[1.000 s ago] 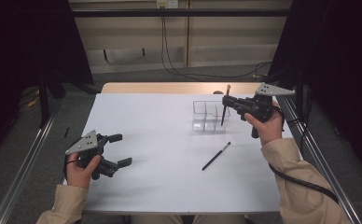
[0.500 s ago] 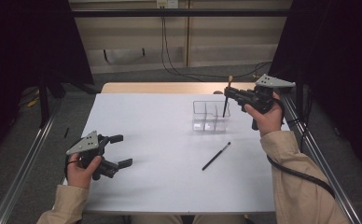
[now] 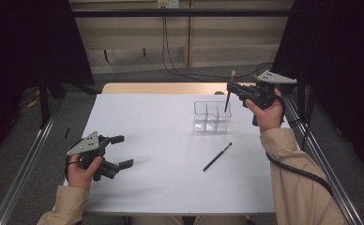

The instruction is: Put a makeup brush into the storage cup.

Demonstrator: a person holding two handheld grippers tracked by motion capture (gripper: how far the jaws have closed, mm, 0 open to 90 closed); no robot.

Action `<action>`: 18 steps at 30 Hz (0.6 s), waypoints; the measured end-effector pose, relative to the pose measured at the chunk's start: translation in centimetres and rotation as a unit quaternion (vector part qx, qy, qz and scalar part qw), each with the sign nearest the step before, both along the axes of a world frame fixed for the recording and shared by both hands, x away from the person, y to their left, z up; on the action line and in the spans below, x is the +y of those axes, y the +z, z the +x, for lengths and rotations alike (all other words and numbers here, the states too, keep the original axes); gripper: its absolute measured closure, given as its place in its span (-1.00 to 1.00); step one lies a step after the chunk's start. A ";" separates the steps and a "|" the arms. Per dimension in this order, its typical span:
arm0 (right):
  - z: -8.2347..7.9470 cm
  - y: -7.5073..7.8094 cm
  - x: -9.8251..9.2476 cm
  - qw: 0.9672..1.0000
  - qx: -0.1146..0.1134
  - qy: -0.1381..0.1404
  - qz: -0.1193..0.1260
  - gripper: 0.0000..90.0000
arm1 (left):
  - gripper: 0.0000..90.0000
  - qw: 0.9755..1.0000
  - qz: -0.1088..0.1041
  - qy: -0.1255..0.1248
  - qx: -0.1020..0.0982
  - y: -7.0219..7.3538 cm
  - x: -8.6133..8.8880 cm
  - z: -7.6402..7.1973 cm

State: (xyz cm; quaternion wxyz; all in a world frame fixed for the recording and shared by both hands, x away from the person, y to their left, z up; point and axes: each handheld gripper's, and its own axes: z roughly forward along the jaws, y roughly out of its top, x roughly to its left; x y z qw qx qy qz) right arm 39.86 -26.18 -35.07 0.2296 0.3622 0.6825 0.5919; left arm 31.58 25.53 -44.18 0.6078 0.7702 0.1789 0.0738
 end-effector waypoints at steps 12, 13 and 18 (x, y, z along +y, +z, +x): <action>0.7 -1.1 0.4 1.000 0.006 -0.014 -0.007 0.86 | -1.00 1.000 -0.001 0.000 -0.001 0.1 0.1 0.0; 0.7 -1.2 0.4 1.000 0.007 -0.014 -0.006 0.86 | -1.00 1.000 0.000 0.000 -0.002 0.1 0.1 -0.1; 0.8 -1.7 0.4 1.000 0.006 -0.017 -0.011 0.86 | -1.00 1.000 0.000 0.001 -0.004 0.2 0.2 -0.1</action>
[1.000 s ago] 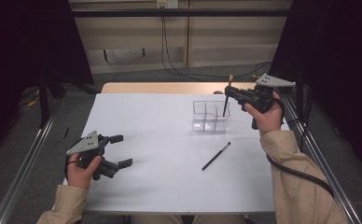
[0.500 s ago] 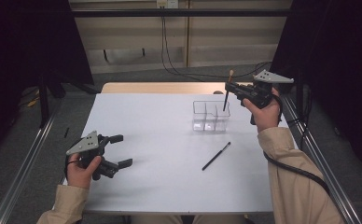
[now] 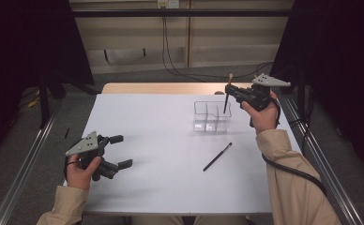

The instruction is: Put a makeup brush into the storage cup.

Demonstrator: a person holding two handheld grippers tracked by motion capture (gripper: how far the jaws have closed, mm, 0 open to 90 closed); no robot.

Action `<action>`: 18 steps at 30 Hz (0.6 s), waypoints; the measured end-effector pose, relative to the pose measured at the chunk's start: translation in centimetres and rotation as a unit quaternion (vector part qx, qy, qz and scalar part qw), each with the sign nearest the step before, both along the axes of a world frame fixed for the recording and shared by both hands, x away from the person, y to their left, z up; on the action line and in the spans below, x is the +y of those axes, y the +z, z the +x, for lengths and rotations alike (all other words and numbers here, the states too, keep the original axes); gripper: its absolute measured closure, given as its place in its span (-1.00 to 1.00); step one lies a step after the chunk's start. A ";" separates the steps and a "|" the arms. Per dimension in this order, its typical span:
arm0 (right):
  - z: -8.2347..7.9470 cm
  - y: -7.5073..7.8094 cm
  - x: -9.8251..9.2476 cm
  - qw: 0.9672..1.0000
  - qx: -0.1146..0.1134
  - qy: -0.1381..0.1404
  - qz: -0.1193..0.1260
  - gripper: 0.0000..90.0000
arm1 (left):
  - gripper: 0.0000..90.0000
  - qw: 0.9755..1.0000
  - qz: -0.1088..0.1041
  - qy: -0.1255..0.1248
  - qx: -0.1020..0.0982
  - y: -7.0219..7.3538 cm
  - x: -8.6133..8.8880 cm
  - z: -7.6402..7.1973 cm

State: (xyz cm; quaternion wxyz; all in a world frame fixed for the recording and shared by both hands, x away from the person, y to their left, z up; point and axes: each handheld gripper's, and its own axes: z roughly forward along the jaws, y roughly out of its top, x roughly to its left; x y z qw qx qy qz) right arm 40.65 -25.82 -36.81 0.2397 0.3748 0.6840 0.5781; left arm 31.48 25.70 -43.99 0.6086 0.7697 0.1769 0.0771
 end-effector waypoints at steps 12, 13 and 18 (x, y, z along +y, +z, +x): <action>0.2 -1.3 -0.1 1.000 0.011 -0.008 -0.003 0.86 | -1.00 1.000 0.001 0.000 -0.001 0.0 0.0 0.0; 0.2 -1.4 -0.1 1.000 0.012 -0.007 -0.005 0.86 | -1.00 1.000 -0.001 0.000 0.000 0.1 0.0 0.0; 0.2 -1.6 0.0 1.000 0.012 -0.007 -0.007 0.86 | -1.00 1.000 -0.001 0.001 0.000 0.1 0.1 -0.1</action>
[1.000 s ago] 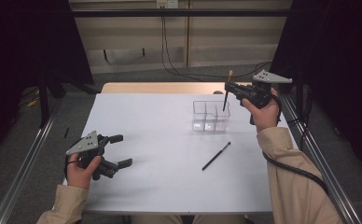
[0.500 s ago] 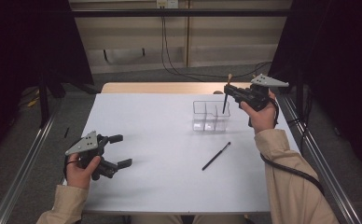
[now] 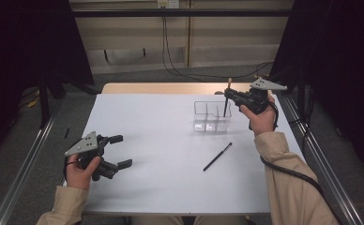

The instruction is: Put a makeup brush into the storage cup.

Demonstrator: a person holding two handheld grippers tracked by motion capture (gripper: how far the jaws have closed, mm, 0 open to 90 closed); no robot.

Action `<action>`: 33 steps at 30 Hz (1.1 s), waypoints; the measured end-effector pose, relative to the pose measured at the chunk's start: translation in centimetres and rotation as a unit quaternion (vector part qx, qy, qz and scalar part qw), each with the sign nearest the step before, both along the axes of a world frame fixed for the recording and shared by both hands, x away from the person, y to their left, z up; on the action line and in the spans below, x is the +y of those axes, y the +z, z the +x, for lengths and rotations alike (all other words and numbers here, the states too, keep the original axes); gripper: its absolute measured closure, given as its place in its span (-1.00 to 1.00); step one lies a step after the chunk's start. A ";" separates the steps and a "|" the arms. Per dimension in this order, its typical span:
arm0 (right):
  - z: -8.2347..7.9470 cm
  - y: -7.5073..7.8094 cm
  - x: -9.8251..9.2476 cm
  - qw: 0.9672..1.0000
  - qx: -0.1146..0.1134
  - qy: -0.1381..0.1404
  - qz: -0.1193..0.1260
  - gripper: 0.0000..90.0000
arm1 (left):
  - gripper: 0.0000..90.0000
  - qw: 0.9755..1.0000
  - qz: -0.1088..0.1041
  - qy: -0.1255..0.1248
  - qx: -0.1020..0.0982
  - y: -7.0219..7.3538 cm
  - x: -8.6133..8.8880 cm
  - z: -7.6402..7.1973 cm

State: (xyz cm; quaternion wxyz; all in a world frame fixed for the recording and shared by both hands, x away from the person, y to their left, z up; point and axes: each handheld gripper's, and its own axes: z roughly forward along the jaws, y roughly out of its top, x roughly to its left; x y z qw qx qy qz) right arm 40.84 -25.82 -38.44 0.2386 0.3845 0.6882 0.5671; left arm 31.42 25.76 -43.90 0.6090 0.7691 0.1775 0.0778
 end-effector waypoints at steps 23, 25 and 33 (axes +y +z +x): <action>-0.2 -1.1 -0.2 1.000 0.008 -0.001 -0.004 0.85 | -1.00 1.000 0.002 -0.003 0.000 -0.1 -0.1 0.0; -0.2 -1.3 -0.2 1.000 0.009 -0.001 -0.006 0.85 | -1.00 1.000 0.002 -0.003 0.000 -0.1 -0.1 0.0; -0.3 -1.6 -0.2 1.000 0.010 0.000 -0.009 0.85 | -1.00 1.000 0.003 -0.003 0.002 -0.1 -0.2 0.0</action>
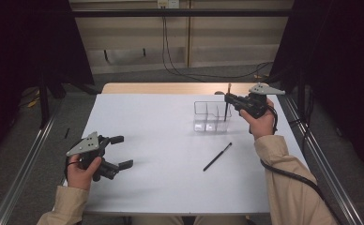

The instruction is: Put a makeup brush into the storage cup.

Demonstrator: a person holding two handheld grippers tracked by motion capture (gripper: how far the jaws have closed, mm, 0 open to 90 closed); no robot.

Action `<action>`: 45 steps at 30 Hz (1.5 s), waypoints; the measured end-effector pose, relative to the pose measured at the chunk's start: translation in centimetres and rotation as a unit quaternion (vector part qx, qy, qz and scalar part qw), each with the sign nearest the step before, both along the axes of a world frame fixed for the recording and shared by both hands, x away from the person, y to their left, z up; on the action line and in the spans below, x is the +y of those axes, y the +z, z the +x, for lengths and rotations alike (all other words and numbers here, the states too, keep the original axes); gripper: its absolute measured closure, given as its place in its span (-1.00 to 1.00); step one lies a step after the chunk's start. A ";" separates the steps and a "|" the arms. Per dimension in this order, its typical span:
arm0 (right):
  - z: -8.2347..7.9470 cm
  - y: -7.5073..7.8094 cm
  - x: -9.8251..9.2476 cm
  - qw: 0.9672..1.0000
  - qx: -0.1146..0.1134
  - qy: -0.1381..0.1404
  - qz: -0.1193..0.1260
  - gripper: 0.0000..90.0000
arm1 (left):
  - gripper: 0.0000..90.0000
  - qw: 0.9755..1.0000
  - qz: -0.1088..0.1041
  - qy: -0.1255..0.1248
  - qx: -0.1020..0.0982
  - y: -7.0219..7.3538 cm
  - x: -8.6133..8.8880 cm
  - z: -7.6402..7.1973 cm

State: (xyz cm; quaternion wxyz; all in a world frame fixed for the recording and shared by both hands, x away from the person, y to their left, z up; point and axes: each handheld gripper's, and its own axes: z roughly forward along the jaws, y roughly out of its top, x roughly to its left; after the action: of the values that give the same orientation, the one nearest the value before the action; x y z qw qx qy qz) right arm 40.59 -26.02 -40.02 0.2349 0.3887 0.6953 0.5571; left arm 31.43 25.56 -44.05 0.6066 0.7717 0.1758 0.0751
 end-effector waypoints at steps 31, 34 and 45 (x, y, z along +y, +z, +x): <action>-1.9 0.3 -0.9 1.000 0.007 0.004 0.024 -0.68 | -1.00 1.000 0.006 0.002 -0.002 0.0 -0.1 0.0; -2.3 0.1 -1.0 1.000 0.009 0.005 0.025 -0.72 | -1.00 1.000 0.005 0.002 -0.001 0.0 -0.1 0.0; -3.8 -0.3 -1.2 1.000 0.005 0.016 0.023 -0.76 | -1.00 1.000 0.004 0.002 -0.003 0.1 -0.1 -0.1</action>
State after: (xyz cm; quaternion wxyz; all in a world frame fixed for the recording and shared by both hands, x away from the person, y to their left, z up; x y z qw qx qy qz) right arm 36.79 -27.22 -40.32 0.2137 0.3858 0.6896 0.5744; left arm 31.34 25.46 -43.98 0.6038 0.7735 0.1755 0.0795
